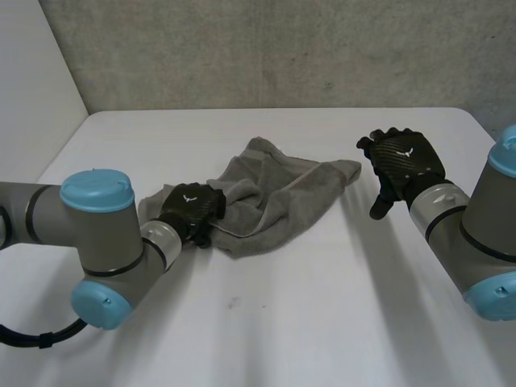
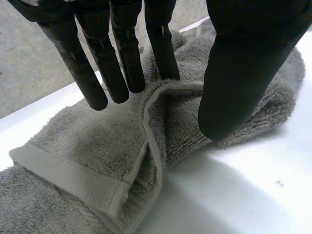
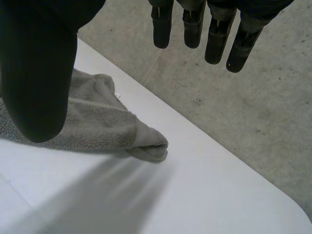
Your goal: Fold the towel.
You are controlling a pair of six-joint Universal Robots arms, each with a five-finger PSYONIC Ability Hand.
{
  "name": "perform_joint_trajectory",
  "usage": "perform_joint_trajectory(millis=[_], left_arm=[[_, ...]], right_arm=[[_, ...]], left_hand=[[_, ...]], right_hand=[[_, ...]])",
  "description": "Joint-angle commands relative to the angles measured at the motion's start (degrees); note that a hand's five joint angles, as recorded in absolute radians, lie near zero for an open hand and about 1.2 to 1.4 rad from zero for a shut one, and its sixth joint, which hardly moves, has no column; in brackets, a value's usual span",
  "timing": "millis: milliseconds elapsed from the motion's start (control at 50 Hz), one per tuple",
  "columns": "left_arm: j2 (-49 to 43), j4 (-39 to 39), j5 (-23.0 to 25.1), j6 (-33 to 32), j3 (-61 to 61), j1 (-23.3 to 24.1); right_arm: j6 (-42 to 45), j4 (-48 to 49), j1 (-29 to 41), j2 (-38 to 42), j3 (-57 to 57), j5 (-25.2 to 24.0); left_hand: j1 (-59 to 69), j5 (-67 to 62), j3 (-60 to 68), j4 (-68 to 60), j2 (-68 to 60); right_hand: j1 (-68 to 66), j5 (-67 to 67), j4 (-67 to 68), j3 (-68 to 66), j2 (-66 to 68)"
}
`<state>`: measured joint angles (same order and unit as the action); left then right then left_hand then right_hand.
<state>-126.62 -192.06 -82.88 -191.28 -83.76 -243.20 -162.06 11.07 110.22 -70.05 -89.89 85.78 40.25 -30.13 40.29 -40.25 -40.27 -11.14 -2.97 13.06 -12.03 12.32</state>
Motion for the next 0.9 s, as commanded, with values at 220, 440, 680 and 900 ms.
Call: perform_joint_trajectory(millis=[220,440,680,900], left_arm=[[-4.9,-4.3,-0.3,-1.0,6.1,-0.1],[-4.0,-3.9,-0.4,-9.2,6.7,-0.2],[19.5,-1.0,-0.2,-9.9,-7.6,3.0],[33.2,-1.0,-0.3,-11.3,-19.1,5.5]], right_arm=[[0.4,0.3,0.1,1.9,0.3,-0.1],[2.8,-1.2,0.1,5.6,5.2,-2.7],[8.1,-9.7,0.3,16.8,24.2,-21.9],[8.3,-13.0,0.9,29.3,36.4,-28.0]], left_hand=[[14.3,-14.5,14.3,-14.3,-14.3],[39.8,-39.9,39.7,-39.7,-39.7],[39.8,-39.9,39.7,-39.7,-39.7],[39.8,-39.9,39.7,-39.7,-39.7]], right_hand=[[1.1,3.0,-3.1,2.0,-2.3],[1.1,3.0,-3.1,2.0,-2.3],[-0.1,1.7,-1.8,0.8,-1.1],[-3.8,-2.0,1.9,-2.9,2.6]])
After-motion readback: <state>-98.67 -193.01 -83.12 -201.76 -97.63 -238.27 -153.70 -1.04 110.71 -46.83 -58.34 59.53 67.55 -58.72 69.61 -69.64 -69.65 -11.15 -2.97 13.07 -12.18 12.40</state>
